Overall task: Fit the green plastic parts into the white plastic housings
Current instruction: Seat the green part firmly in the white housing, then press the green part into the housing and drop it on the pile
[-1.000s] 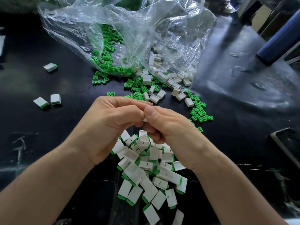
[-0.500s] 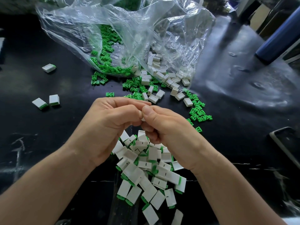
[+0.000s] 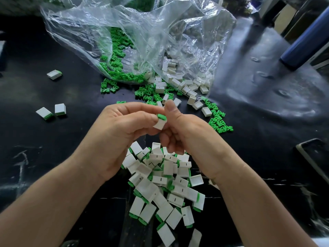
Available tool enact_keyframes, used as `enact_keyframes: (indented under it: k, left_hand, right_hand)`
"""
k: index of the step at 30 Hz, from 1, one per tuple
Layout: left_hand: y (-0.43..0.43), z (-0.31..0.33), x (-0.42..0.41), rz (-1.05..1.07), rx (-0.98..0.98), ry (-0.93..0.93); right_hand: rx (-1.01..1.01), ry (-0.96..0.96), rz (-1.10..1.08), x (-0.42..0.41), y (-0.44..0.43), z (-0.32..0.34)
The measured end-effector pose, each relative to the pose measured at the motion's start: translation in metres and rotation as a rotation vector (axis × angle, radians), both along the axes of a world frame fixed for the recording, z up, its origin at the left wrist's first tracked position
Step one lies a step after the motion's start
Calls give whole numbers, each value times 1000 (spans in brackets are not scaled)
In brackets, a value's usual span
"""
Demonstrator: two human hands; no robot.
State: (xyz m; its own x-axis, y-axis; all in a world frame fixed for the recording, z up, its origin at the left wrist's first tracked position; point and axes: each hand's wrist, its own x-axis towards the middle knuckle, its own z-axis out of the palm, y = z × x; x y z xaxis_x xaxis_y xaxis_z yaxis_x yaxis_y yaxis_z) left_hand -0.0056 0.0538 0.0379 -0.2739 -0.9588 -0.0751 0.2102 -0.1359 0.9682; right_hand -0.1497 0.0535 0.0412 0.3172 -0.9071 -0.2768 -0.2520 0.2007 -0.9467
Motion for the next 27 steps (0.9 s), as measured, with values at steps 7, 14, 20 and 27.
enact_keyframes:
  k: [7,14,20,27]
  left_hand:
    - [-1,2,3,91,33,-117]
    - [6,2,-1,-196,-23,-344]
    - [7,-2,-3,-264,-57,-485]
    - [4,-1,-4,-10,-31,-393]
  right_hand:
    - [-124,258,-248,-22,-15,-8]
    - [-276,516,-407,-35,-26,-20]
    - [-357,663,-360,-37,-28,-24]
    - [-496,695,-259,-21,-30,-36]
